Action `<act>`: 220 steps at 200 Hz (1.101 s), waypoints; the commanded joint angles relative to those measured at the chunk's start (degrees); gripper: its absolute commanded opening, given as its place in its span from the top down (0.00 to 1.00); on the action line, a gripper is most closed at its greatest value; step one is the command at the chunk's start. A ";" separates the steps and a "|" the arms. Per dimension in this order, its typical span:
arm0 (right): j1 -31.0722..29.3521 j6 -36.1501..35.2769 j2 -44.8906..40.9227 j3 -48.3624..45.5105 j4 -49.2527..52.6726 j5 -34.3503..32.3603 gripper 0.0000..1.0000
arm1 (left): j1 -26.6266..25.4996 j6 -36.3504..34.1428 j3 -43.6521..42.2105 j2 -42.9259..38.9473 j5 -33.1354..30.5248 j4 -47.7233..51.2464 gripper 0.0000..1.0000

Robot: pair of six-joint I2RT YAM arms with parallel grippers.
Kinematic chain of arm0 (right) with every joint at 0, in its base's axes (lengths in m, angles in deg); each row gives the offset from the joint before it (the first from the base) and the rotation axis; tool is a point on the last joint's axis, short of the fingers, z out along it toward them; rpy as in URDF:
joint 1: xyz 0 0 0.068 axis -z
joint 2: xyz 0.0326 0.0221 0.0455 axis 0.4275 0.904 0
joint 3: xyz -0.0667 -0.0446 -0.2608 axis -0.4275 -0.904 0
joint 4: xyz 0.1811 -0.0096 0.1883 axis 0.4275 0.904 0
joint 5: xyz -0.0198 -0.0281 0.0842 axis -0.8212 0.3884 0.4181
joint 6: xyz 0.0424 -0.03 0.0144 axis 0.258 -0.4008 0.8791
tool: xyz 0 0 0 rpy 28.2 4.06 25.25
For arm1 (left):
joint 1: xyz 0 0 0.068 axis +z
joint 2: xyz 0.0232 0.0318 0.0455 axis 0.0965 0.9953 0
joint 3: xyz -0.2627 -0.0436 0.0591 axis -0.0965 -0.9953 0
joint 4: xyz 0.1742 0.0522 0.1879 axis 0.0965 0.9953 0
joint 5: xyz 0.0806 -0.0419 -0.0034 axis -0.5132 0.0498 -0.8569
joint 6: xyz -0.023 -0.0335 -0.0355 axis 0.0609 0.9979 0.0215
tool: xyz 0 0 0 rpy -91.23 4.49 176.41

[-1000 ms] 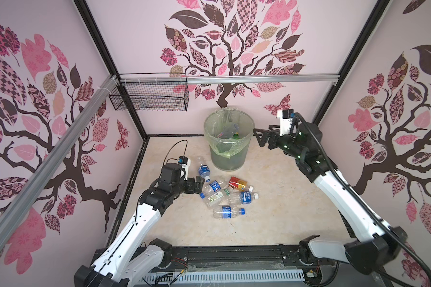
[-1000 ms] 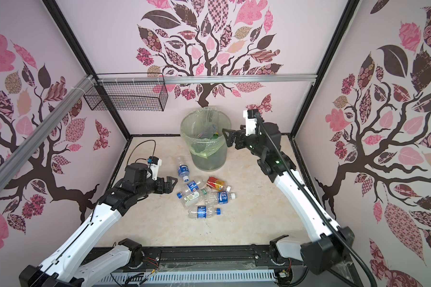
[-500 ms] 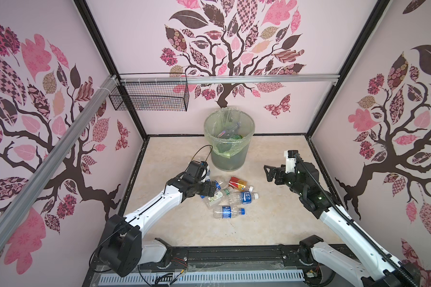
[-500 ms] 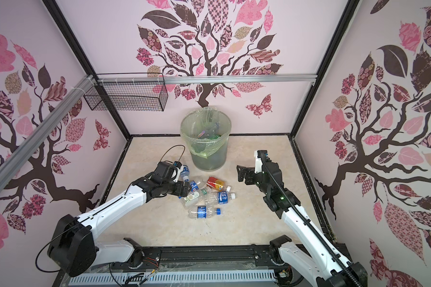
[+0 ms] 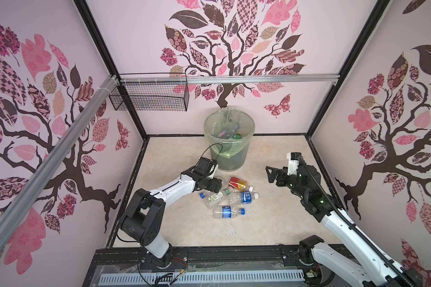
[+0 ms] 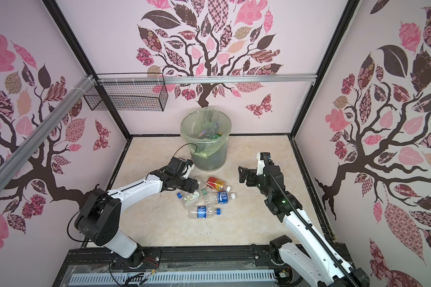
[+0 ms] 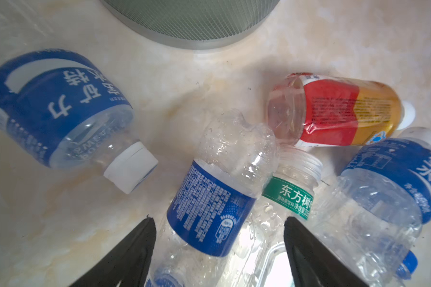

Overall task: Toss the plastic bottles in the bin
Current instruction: 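Withdraw the right gripper while the left gripper lowers onto a blue-label clear bottle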

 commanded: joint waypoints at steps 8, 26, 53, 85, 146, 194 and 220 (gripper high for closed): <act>0.06 0.89 -0.85 -0.37 -1.32 0.88 0.00 | -0.05 -0.99 2.67 1.71 1.97 -1.45 0.18; 0.09 0.99 -0.62 -0.37 -1.32 1.03 0.00 | -0.06 -0.87 2.67 2.38 2.41 -1.73 0.20; 0.10 1.31 -0.76 -0.37 -1.40 1.64 0.00 | -0.05 -0.90 2.58 3.52 1.94 -1.98 0.21; 0.06 1.47 -0.76 -0.43 -1.23 2.08 0.00 | -0.06 -0.72 2.76 4.87 2.33 -2.43 0.22; 0.11 1.49 -1.20 -0.80 -0.96 1.73 0.00 | -0.06 -0.68 1.72 5.87 3.02 -2.52 0.24; 0.06 2.44 -1.53 -1.69 -1.32 1.91 0.00 | -0.06 -0.45 0.38 5.34 2.64 -2.52 0.27; 0.10 2.54 -1.99 -1.86 -1.23 1.82 0.00 | -0.06 -0.97 0.18 5.56 3.27 -2.13 0.27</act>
